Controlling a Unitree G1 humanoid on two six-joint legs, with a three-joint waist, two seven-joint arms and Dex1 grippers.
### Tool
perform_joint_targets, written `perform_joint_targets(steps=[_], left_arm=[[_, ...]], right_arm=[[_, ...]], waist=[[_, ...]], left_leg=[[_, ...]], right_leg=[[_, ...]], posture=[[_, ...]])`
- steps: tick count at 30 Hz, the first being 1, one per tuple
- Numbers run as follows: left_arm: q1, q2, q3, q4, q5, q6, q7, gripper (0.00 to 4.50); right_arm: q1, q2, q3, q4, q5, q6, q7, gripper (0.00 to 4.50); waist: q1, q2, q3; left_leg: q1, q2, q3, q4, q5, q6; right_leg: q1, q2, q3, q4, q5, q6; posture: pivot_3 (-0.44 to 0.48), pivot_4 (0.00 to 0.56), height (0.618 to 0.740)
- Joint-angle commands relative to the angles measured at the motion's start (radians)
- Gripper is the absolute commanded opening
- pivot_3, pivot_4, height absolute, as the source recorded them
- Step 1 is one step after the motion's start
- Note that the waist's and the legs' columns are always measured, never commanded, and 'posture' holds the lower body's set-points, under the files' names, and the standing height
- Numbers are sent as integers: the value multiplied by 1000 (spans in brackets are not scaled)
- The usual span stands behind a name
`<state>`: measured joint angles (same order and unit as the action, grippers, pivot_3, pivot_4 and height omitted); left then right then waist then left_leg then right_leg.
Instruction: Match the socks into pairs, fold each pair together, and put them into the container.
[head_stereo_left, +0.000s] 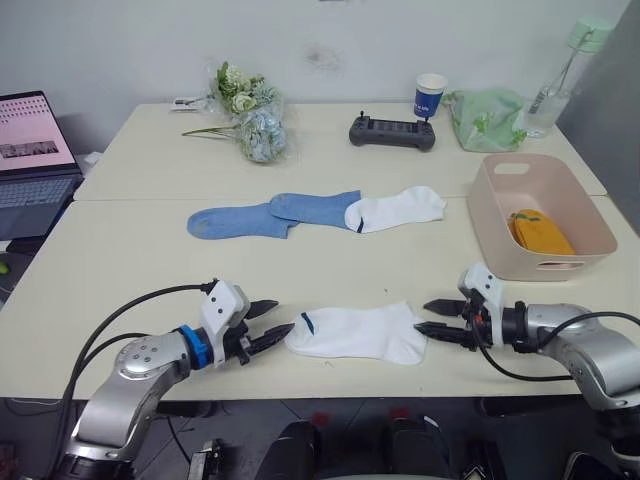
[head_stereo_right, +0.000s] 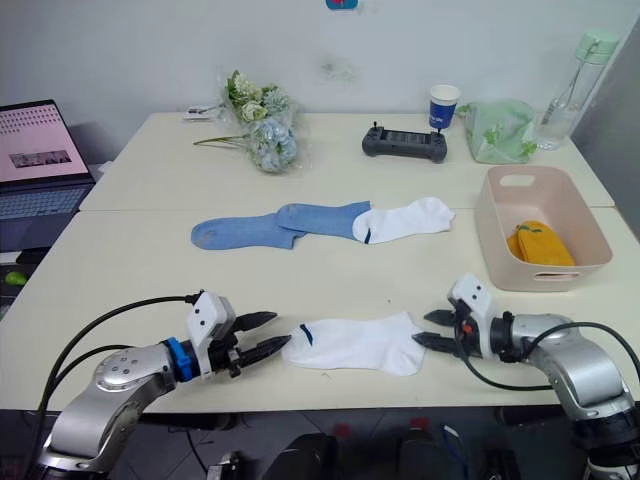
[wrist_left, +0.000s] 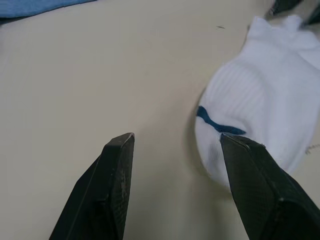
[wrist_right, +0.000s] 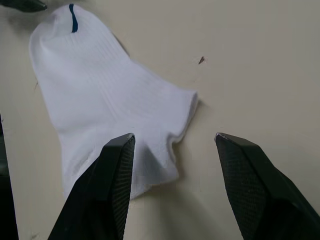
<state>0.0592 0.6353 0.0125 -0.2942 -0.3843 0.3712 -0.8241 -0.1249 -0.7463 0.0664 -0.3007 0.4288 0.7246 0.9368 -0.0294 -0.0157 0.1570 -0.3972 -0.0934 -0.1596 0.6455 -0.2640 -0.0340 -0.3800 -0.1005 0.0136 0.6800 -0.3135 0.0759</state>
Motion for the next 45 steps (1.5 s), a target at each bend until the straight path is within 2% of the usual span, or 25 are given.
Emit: perform_joint_targets(steps=[1, 2, 4, 9, 17, 23, 29, 32, 36, 38, 41, 43, 45], left_arm=[[8, -16, -43, -3, 31, -19, 3, 2430], [13, -19, -47, -7, 27, -19, -1, 2280], [22, -20, -46, -17, 21, -14, -2, 1633], [48, -10, -42, -38, 14, -1, -10, 11], [120, -2, -55, -142, -27, 69, -17, 11], [86, -25, -53, -119, 12, 69, 37, 11], [81, -18, -46, -109, 6, 85, 32, 11], [89, -18, -34, -116, -15, 96, 23, 578], [91, -18, 13, -133, -52, 121, 37, 1849], [82, -8, 50, -146, -72, 114, 30, 2436], [36, 10, 70, -154, -55, 63, 13, 2436], [-4, 29, 17, -141, 17, -26, -18, 2436], [-41, 20, -37, -124, 62, -93, -34, 2037]], right_arm=[[6, -4, 6, -44, -4, -31, 1, 2567], [8, 0, 9, -47, -3, -31, 1, 2371], [10, 2, 20, -48, -11, -40, 3, 1787], [-3, 2, 25, -55, 2, -26, 4, 16], [-24, -60, -1, -55, 31, -1, 59, 16], [-41, -121, 18, -50, 44, 14, 110, 16], [-78, -88, 27, -9, 16, -3, 73, 16], [-88, -76, 18, 5, 18, -7, 65, 726], [-96, -85, -16, 14, 17, -36, 61, 2104], [-114, -79, -42, 3, 32, -37, 52, 2110], [-152, -36, -44, -33, 45, -60, 29, 2110], [-180, 37, -26, -35, 33, -94, -16, 2110], [-190, 97, 11, -18, -23, -175, -49, 1722]], waist=[[-2, 0, 0], [-2, 0, 0], [-1, 0, 0], [0, 0, 0], [1, 0, 0], [3, 0, 0], [1, 0, 0], [2, 0, 0], [2, 0, 0], [2, 0, 0], [1, 0, 0], [1, 0, 0], [2, 0, 0]], left_leg=[[0, 0, 1, 0, 0, 0], [1, 0, 1, 0, 0, 0], [1, 0, 0, 0, 0, 0], [0, 0, 0, 0, 0, 0], [0, 0, 0, 0, 0, 0], [0, 0, 0, 0, -1, 2], [0, 0, 0, 0, 0, 0], [0, 0, 0, 0, 0, 0], [0, 0, 0, 0, 0, 0], [0, 0, 0, 0, 0, 0], [0, 0, 0, 0, 0, 0], [0, 0, 0, 0, 0, 0], [0, 0, 0, 0, 0, 0]], right_leg=[[0, 0, 1, 0, 0, 0], [0, 0, 1, 0, 0, 0], [0, 0, 0, 0, 0, 0], [0, 0, 0, 0, 0, 0], [0, 0, 0, -1, 0, 0], [1, 0, 0, -1, 0, 0], [1, 0, 0, -1, 0, 0], [1, 0, 0, -1, 0, 0], [1, 0, 0, -1, 0, 0], [1, 0, 0, -1, 0, 0], [1, 0, 0, -1, 0, 0], [1, 0, 0, -1, 0, 0], [1, 0, 0, -1, 0, 0]], posture=[[0, 150, 740], [0, 150, 740], [0, 150, 740], [0, 150, 740], [0, 150, 740], [0, 150, 740], [0, 150, 740], [0, 150, 740], [0, 150, 740], [0, 150, 740], [0, 150, 740], [0, 150, 740], [0, 150, 740]])
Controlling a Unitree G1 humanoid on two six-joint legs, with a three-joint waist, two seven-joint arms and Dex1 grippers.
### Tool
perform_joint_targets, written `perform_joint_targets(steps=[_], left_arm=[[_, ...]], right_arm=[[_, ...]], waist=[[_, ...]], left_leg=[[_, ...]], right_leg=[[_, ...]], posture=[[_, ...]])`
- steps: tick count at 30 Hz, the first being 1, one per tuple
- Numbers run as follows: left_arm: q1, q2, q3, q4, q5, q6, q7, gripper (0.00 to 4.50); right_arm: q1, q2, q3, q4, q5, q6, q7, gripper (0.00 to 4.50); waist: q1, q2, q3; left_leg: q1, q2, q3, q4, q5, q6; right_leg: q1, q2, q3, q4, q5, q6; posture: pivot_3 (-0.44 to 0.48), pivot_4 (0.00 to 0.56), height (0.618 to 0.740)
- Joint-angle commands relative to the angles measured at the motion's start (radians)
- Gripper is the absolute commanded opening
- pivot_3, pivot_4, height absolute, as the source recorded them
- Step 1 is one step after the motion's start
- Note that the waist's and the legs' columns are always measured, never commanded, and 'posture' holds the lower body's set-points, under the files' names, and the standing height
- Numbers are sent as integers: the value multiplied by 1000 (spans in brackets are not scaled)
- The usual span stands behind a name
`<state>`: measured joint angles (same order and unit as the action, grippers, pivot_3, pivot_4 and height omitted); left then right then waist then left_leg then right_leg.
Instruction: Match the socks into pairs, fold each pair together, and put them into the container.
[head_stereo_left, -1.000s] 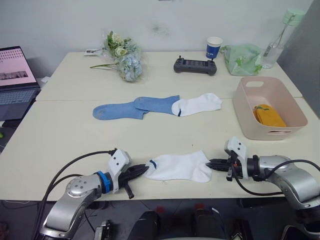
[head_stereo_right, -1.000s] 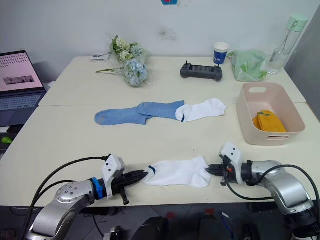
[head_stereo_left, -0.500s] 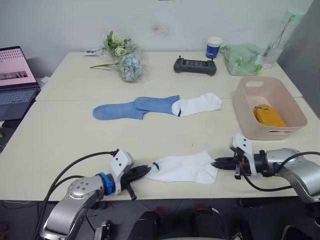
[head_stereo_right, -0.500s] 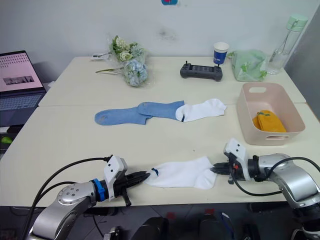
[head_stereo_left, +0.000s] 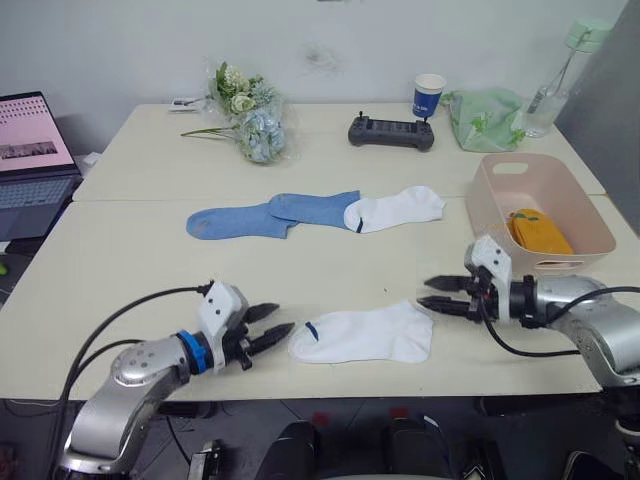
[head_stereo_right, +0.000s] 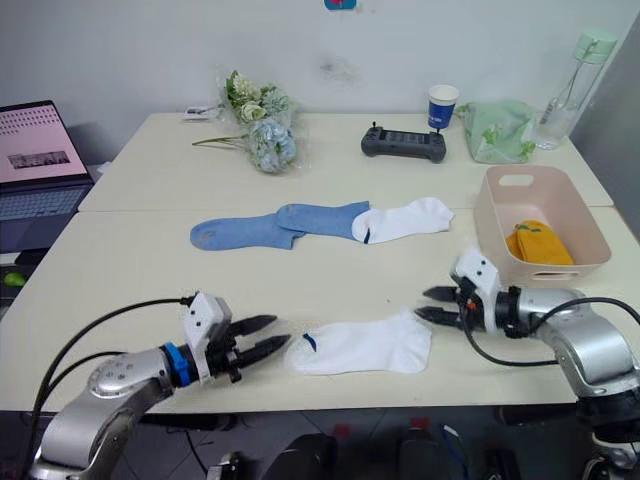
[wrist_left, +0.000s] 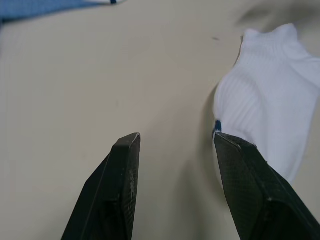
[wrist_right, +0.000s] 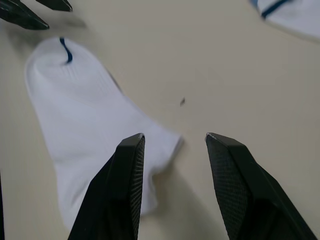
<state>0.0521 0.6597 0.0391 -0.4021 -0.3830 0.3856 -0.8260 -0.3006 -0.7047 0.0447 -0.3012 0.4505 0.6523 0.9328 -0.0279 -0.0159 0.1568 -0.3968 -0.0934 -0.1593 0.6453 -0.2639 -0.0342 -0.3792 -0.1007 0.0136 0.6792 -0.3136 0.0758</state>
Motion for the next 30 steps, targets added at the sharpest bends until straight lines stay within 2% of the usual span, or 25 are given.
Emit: perform_joint_targets(steps=[1, 5, 6, 7, 12, 17, 23, 27, 30], left_arm=[[-55, -17, -95, -4, 87, -142, -33, 1785], [-105, -112, -187, 71, 161, -237, 15, 590], [-105, -138, -202, 93, 170, -252, 25, 240], [-100, -157, -217, 119, 184, -270, 32, 35], [-83, -206, -261, 245, 247, -335, 56, 35], [-79, -203, -223, 284, 231, -309, 65, 35], [-32, -153, -151, 231, 160, -257, 20, 35], [-37, -149, -124, 121, 74, -216, -1, 35], [-47, -131, -116, 78, 63, -205, -12, 35]], right_arm=[[-9, 73, 61, -5, -87, -163, -50, 1462], [57, 130, 138, 55, -204, -355, -71, 181], [87, 139, 154, 75, -234, -407, -80, 0], [110, 146, 163, 90, -253, -443, -86, 0], [176, 166, 163, 192, -325, -554, -130, 0], [189, 123, 113, 249, -324, -571, -122, 0], [200, 58, 53, 217, -254, -582, -39, 0], [174, 71, 27, 135, -148, -505, 4, 0], [134, 90, 24, 92, -99, -446, 2, 0]], waist=[[0, 0, 0], [4, -1, 0], [5, -1, 0], [4, -1, 0], [-5, 0, -1], [-1, 0, -1], [-1, 0, -1], [-2, 0, 0], [-3, 0, 0]], left_leg=[[0, 0, 0, 0, 0, 0], [0, -1, 0, 0, 0, 0], [0, -1, 0, 1, 0, 0], [0, -1, 0, 0, 0, 0], [1, -1, 1, 0, 0, 0], [4, 0, 0, 0, 0, 0], [6, 0, 0, 0, 0, 0], [6, 0, 0, -1, 0, 0], [6, 0, 0, 0, 0, 0]], right_leg=[[0, 0, 0, 0, 0, 0], [0, -1, 0, -1, 0, 0], [0, -1, 0, -1, 0, 0], [0, -1, 0, -1, 0, 0], [0, 0, 2, 1, 0, 0], [3, 1, 1, 0, 0, 0], [5, 1, 1, 0, 0, 0], [5, 1, 1, 0, 0, 0], [5, 1, 1, 0, 0, 0]], posture=[[0, 150, 740], [0, 150, 740], [0, 150, 740], [0, 150, 740], [0, 150, 740], [0, 150, 740], [0, 150, 740], [0, 150, 740], [0, 150, 740]])
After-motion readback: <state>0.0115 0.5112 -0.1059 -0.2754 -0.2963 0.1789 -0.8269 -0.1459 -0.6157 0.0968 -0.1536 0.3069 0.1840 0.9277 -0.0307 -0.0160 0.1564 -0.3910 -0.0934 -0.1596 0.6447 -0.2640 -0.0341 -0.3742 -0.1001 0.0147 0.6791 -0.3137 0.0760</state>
